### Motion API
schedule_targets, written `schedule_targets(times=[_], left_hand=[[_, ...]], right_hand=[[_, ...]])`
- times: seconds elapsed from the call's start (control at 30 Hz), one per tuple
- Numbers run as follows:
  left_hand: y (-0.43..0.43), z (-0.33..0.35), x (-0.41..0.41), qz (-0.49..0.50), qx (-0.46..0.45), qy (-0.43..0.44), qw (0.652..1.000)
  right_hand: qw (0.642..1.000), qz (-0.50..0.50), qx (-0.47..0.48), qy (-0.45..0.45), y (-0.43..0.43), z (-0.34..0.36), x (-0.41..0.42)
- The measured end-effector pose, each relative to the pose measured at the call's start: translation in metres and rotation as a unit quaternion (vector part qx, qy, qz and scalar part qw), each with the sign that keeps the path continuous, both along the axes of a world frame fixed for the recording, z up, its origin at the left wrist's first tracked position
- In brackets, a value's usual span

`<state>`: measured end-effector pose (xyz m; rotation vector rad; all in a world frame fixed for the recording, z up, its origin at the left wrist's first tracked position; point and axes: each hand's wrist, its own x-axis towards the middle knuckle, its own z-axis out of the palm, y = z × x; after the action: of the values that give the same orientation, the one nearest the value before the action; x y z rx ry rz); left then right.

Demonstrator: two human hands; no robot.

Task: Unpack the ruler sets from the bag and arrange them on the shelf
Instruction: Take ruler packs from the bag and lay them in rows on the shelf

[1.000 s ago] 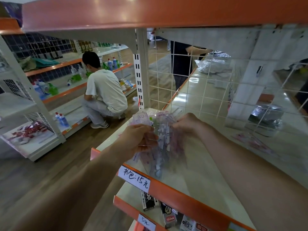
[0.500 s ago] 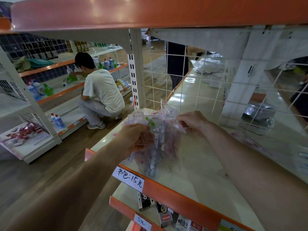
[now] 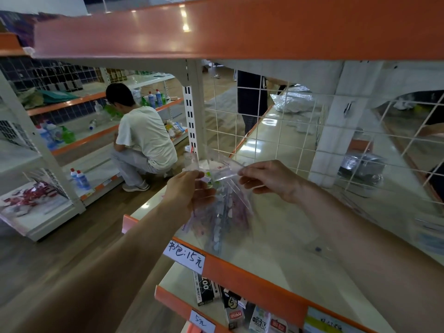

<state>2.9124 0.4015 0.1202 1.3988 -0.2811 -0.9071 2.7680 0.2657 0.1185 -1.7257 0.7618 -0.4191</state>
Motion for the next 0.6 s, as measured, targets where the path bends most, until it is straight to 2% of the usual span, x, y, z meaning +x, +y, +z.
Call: schedule_targets(times=[0.17, 0.37, 0.47, 0.53, 0.6], left_hand=[[0.001, 0.007, -0.006, -0.015, -0.004, -0.011, 1.0], [-0.014, 0.013, -0.037, -0.125, -0.042, -0.026, 0.991], [-0.025, 0.017, -0.057, -0.168, -0.059, -0.046, 0.983], [-0.032, 0.022, -0.065, -0.195, -0.046, -0.084, 0.976], [-0.038, 0.028, -0.072, -0.243, -0.015, -0.139, 0.96]], right_hand=[[0.998, 0.006, 0.05, -0.029, 0.009, 0.015, -0.026], [0.993, -0.052, 0.086, -0.068, 0.018, 0.021, -0.063], [0.996, -0.041, 0.071, -0.025, 0.026, 0.02, -0.083], [0.999, -0.026, 0.034, 0.027, 0.028, 0.024, -0.098], [0.998, -0.057, 0.007, 0.024, 0.023, 0.033, -0.111]])
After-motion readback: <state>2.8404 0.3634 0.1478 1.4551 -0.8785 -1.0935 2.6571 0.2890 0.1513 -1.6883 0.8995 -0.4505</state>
